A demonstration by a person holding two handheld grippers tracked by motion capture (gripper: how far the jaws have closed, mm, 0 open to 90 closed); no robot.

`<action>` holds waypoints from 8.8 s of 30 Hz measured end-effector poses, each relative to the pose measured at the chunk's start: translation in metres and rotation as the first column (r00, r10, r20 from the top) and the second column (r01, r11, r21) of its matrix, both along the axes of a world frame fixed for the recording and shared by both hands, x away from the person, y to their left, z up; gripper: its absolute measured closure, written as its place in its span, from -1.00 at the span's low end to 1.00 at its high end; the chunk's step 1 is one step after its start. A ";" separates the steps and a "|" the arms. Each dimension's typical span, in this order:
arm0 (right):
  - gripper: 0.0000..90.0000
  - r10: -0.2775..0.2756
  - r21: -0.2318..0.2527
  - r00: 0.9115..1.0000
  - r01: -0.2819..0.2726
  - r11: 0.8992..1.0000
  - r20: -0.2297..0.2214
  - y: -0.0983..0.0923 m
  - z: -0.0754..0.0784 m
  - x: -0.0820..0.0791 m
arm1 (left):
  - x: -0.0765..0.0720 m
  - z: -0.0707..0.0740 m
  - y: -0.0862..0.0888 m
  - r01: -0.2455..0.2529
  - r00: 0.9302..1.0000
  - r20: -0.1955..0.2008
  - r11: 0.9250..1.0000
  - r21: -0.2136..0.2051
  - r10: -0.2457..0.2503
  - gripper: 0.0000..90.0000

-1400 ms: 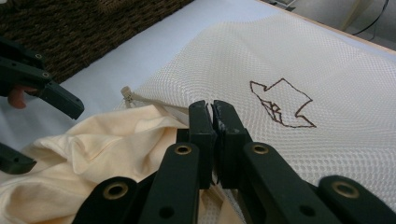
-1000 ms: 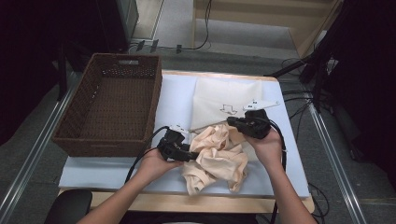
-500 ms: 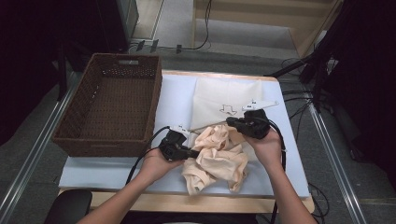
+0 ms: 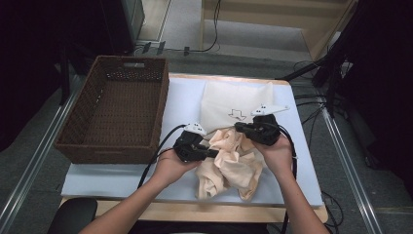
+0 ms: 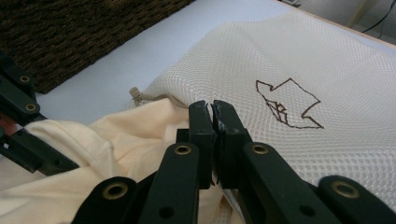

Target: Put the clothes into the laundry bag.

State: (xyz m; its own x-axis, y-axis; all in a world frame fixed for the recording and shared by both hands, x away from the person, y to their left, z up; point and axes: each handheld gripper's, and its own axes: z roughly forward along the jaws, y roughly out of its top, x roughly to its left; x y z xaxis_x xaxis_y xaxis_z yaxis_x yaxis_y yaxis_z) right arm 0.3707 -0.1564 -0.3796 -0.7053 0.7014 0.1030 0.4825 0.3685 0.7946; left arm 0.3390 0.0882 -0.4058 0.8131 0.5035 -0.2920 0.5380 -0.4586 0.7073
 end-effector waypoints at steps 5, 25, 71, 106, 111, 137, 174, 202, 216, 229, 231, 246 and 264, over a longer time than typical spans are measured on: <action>0.97 -0.004 0.008 1.000 0.004 1.000 -0.001 0.000 0.002 -0.001 | 0.010 0.006 -0.016 -0.003 1.000 0.022 1.000 -0.006 0.004 0.94; 0.97 -0.014 0.034 1.000 0.013 0.999 0.015 -0.006 0.009 -0.003 | 0.049 -0.002 -0.050 -0.069 0.997 0.042 0.996 0.063 0.066 0.94; 0.97 -0.008 0.019 1.000 0.008 1.000 -0.015 -0.006 0.000 0.001 | 0.018 0.023 -0.004 -0.009 1.000 0.011 0.998 0.062 0.008 -0.09; 0.97 -0.003 0.009 1.000 0.003 1.000 -0.011 -0.007 0.000 0.002 | -0.039 -0.013 0.017 0.023 1.000 -0.021 0.995 0.095 -0.021 -0.20; 0.97 -0.005 0.008 1.000 0.005 1.000 -0.012 -0.007 0.000 0.002 | -0.038 -0.025 0.015 0.005 1.000 -0.029 0.996 0.090 -0.003 -0.20; 0.97 0.002 0.001 1.000 -0.002 1.000 -0.011 -0.005 -0.002 0.003 | -0.032 -0.061 0.007 -0.028 0.996 -0.083 0.995 0.091 0.036 0.59; 0.97 -0.005 0.009 1.000 0.005 1.000 -0.004 -0.005 0.001 0.001 | 0.011 0.000 -0.047 0.029 0.998 0.050 0.999 0.025 -0.030 0.96; 0.98 0.013 0.028 1.000 -0.012 1.000 -0.013 -0.004 0.004 -0.001 | 0.063 -0.017 -0.066 -0.070 0.998 0.006 0.989 0.129 0.069 0.96; 0.98 0.007 0.038 1.000 -0.006 0.999 -0.022 -0.006 0.002 0.001 | 0.076 -0.022 -0.075 -0.091 0.996 0.035 0.988 0.122 0.087 0.95; 0.98 0.004 0.029 0.999 -0.003 1.000 -0.041 -0.007 -0.004 0.005 | 0.082 -0.031 -0.076 -0.093 0.996 0.019 0.992 0.085 0.091 0.84; 0.98 0.004 0.031 0.999 -0.003 1.000 -0.043 -0.007 -0.004 0.005 | 0.080 -0.027 -0.075 -0.089 0.996 0.013 0.993 0.081 0.089 0.72; 0.98 -0.006 0.041 0.999 0.007 0.999 -0.031 -0.012 -0.002 0.005 | 0.057 -0.006 -0.058 -0.020 1.000 0.006 0.996 0.083 0.019 0.08; 0.97 -0.006 0.037 0.999 0.007 0.999 -0.031 -0.011 -0.002 0.005 | 0.021 0.012 -0.017 -0.008 1.000 0.023 0.999 0.041 0.007 -0.01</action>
State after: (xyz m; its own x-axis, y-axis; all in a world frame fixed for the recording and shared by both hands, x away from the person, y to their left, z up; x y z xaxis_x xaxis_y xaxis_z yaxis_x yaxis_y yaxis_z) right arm 0.3753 -0.1675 -0.3814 -0.6968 0.7013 0.1509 0.5095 0.3358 0.7922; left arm 0.3605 0.0709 -0.3938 0.8153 0.5210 -0.2528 0.5258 -0.4832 0.7000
